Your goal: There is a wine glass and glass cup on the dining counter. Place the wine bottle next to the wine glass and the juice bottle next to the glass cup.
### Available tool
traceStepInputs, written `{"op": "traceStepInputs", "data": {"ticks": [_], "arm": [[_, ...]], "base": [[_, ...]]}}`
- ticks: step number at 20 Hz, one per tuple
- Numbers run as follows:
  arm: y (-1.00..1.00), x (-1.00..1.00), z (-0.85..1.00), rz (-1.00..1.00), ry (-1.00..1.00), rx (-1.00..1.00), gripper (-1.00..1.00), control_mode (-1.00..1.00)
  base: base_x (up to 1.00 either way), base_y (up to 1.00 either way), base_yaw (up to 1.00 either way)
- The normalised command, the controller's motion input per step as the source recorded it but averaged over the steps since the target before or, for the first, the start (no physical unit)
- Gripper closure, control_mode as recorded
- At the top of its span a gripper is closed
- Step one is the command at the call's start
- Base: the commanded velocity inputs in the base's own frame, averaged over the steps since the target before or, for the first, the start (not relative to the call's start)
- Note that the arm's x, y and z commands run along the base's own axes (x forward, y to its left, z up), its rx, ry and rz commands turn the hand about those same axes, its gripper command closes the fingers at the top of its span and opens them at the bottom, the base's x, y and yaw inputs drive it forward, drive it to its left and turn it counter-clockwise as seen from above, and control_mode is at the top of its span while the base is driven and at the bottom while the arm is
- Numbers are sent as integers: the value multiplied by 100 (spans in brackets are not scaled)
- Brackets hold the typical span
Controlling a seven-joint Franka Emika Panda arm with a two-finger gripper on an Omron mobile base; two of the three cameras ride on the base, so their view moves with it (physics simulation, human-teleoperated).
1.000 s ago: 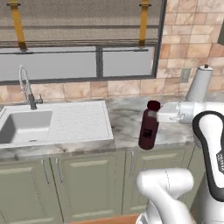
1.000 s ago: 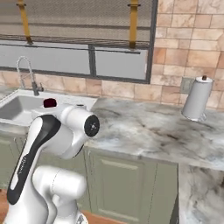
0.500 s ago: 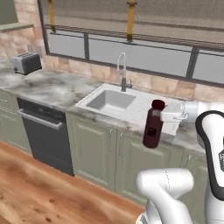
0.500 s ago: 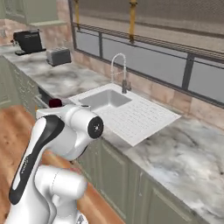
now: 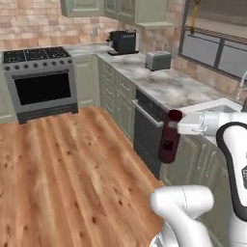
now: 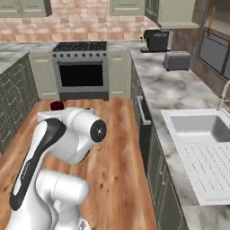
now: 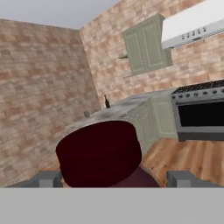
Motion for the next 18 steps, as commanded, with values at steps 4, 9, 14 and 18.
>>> {"op": "traceStepInputs", "data": {"ticks": [4,9,14,18], "arm": [[0,0,0,0,0,0,100,100],[0,0,0,0,0,0,100,100],[0,0,0,0,0,0,100,100],[0,0,0,0,0,0,100,100]], "base": [[-1,2,99],[31,31,53],[53,64,14],[66,59,12]]}}
